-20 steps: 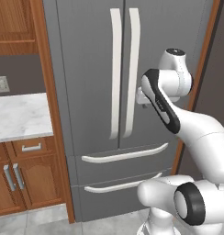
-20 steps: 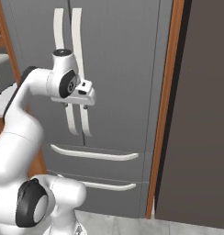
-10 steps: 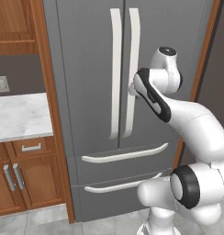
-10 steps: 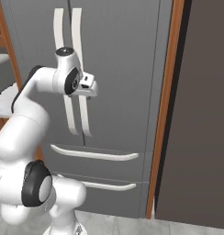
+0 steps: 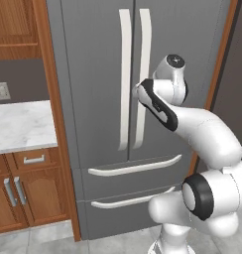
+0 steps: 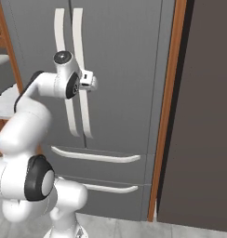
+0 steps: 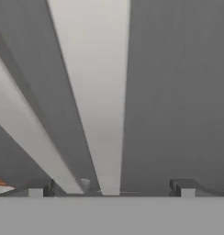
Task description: There is a bowl on the dining counter. Grab a lemon wedge from the fridge and place it in the bowl. Then get the liquor bottle and glass cup from the cabinet and place them next to the bowl.
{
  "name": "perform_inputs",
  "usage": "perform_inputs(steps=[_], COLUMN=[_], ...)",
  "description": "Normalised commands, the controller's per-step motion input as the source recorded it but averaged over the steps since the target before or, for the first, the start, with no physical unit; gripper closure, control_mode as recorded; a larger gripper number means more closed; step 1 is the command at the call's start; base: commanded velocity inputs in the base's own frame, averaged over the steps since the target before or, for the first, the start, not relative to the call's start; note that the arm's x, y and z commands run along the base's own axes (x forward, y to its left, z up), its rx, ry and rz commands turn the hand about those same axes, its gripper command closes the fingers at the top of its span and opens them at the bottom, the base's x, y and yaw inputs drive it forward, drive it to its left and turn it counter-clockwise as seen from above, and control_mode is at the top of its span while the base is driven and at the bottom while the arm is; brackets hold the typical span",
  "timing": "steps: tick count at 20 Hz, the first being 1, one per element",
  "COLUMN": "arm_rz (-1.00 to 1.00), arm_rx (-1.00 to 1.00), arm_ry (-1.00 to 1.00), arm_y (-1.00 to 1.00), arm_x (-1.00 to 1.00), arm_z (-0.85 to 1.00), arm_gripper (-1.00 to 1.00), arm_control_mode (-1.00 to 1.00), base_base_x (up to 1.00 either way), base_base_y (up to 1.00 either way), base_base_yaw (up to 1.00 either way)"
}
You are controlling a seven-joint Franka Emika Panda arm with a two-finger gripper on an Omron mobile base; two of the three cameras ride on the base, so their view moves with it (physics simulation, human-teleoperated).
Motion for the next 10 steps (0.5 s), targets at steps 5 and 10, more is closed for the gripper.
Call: perform_inputs(steps=[5, 10], arm_rz=[0.0, 0.0], arm_rx=[-0.02, -0.02], arm_ry=[-0.12, -0.08], arm_y=[0.01, 0.12], arm_x=[0.39, 0.48], arm_z=[0.01, 0.0], arm_gripper=[-1.0, -1.0], arm_control_mode=[-1.0, -1.0], base_base_x=[0.0, 0.0], base_base_y=[0.0, 0.0], base_base_yaw=[0.0, 0.0])
